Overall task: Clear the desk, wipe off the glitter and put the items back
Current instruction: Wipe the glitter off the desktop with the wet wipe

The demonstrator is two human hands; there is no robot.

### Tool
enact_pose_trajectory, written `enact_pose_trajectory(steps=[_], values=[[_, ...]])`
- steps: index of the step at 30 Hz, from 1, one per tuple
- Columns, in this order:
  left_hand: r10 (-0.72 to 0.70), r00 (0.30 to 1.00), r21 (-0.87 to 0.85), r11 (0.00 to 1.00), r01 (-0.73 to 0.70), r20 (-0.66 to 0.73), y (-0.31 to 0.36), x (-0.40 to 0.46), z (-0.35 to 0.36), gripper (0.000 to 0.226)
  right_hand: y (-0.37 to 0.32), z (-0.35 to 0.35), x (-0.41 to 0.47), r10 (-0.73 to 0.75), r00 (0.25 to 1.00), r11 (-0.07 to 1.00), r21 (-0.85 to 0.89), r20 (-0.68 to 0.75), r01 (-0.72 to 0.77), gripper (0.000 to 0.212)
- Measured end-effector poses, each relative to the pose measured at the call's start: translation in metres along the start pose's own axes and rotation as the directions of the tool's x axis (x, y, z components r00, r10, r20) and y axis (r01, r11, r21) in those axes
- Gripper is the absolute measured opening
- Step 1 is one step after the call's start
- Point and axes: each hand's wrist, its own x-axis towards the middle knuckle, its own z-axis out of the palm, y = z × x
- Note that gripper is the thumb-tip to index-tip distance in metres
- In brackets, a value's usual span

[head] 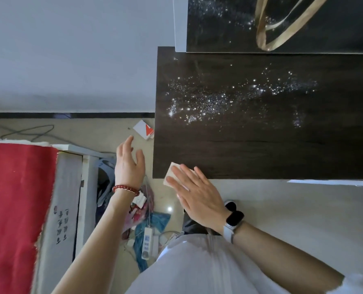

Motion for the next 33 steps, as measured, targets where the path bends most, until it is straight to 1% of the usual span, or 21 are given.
enact_pose_trajectory(steps=[2, 4, 6, 8, 11, 14, 18, 19, 20, 21, 22, 23, 24, 25, 26, 27, 28, 29, 30, 31, 33], values=[[0.066, 0.997, 0.020, 0.998, -0.067, 0.044, 0.015, -0.004, 0.016, 0.043, 0.020, -0.004, -0.018, 0.092, 0.996, 0.996, -0.008, 0.003, -0.092, 0.048], [0.115, 0.990, 0.051, 0.992, -0.119, 0.078, 0.032, -0.008, 0.037, 0.049, 0.041, -0.010, -0.040, 0.234, 0.972, 0.972, 0.025, 0.008, -0.234, 0.049], [0.059, 0.996, 0.138, 0.988, -0.068, 0.067, 0.048, -0.011, 0.057, 0.058, 0.063, -0.018, -0.057, 0.392, 0.920, 0.919, 0.053, 0.009, -0.392, 0.049], [-0.047, 0.999, 0.214, 0.976, 0.046, 0.001, 0.060, -0.012, 0.072, 0.062, 0.086, -0.026, -0.068, 0.550, 0.835, 0.831, 0.090, 0.006, -0.548, 0.050], [-0.060, 0.993, 0.292, 0.952, 0.086, -0.098, 0.063, -0.014, 0.084, 0.061, 0.118, -0.034, -0.073, 0.715, 0.699, 0.694, 0.141, -0.018, -0.706, 0.049], [-0.057, 0.990, 0.337, 0.937, 0.097, -0.126, 0.059, -0.013, 0.089, 0.060, 0.153, -0.040, -0.072, 0.818, 0.574, 0.573, 0.148, -0.046, -0.806, 0.050], [-0.054, 0.986, 0.371, 0.922, 0.109, -0.155, 0.059, -0.012, 0.090, 0.060, 0.208, -0.061, -0.058, 0.937, 0.343, 0.349, 0.222, -0.067, -0.910, 0.049], [-0.061, 0.986, 0.382, 0.917, 0.117, -0.157, 0.059, -0.011, 0.090, 0.062, 0.215, -0.063, -0.046, 0.951, 0.303, 0.309, 0.252, -0.065, -0.917, 0.049], [-0.073, 0.985, 0.388, 0.912, 0.131, -0.159, 0.059, -0.010, 0.090, 0.063, 0.216, -0.062, -0.031, 0.950, 0.305, 0.312, 0.265, -0.069, -0.912, 0.050], [-0.086, 0.984, 0.394, 0.908, 0.141, -0.153, 0.060, -0.010, 0.090, 0.063, 0.208, -0.060, -0.016, 0.930, 0.358, 0.366, 0.266, -0.080, -0.892, 0.051], [-0.093, 0.985, 0.407, 0.902, 0.145, -0.144, 0.061, -0.010, 0.089, 0.063, 0.193, -0.054, 0.001, 0.885, 0.456, 0.463, 0.275, -0.095, -0.842, 0.052], [-0.095, 0.986, 0.421, 0.895, 0.145, -0.138, 0.063, -0.010, 0.089, 0.063, 0.172, -0.048, 0.016, 0.808, 0.578, 0.585, 0.283, -0.115, -0.760, 0.053], [-0.097, 0.986, 0.430, 0.891, 0.147, -0.137, 0.064, -0.011, 0.090, 0.064, 0.149, -0.044, 0.028, 0.704, 0.700, 0.700, 0.274, -0.117, -0.659, 0.055], [-0.105, 0.985, 0.433, 0.888, 0.153, -0.134, 0.065, -0.011, 0.090, 0.064, 0.130, -0.040, 0.033, 0.590, 0.801, 0.793, 0.258, -0.099, -0.552, 0.056], [-0.113, 0.985, 0.432, 0.887, 0.161, -0.134, 0.065, -0.011, 0.090, 0.064, 0.119, -0.040, 0.034, 0.481, 0.873, 0.858, 0.241, -0.074, -0.453, 0.055], [-0.118, 0.983, 0.434, 0.885, 0.167, -0.138, 0.065, -0.012, 0.091, 0.065, 0.119, -0.043, 0.030, 0.404, 0.913, 0.896, 0.224, -0.060, -0.382, 0.054], [-0.114, 0.982, 0.438, 0.883, 0.169, -0.149, 0.066, -0.012, 0.092, 0.065, 0.131, -0.045, 0.023, 0.371, 0.925, 0.915, 0.201, -0.079, -0.350, 0.052], [-0.109, 0.981, 0.441, 0.881, 0.169, -0.159, 0.066, -0.011, 0.093, 0.065, 0.150, -0.046, 0.014, 0.394, 0.912, 0.912, 0.169, -0.112, -0.373, 0.050], [-0.106, 0.980, 0.440, 0.881, 0.172, -0.169, 0.065, -0.011, 0.094, 0.065, 0.172, -0.047, 0.002, 0.462, 0.877, 0.884, 0.150, -0.131, -0.443, 0.049], [-0.108, 0.978, 0.438, 0.881, 0.178, -0.180, 0.064, -0.010, 0.094, 0.065, 0.194, -0.049, -0.010, 0.555, 0.819, 0.831, 0.141, -0.147, -0.538, 0.050], [-0.103, 0.977, 0.439, 0.881, 0.178, -0.189, 0.063, -0.011, 0.095, 0.068, 0.241, -0.056, -0.033, 0.731, 0.663, 0.682, 0.150, -0.159, -0.716, 0.055]])
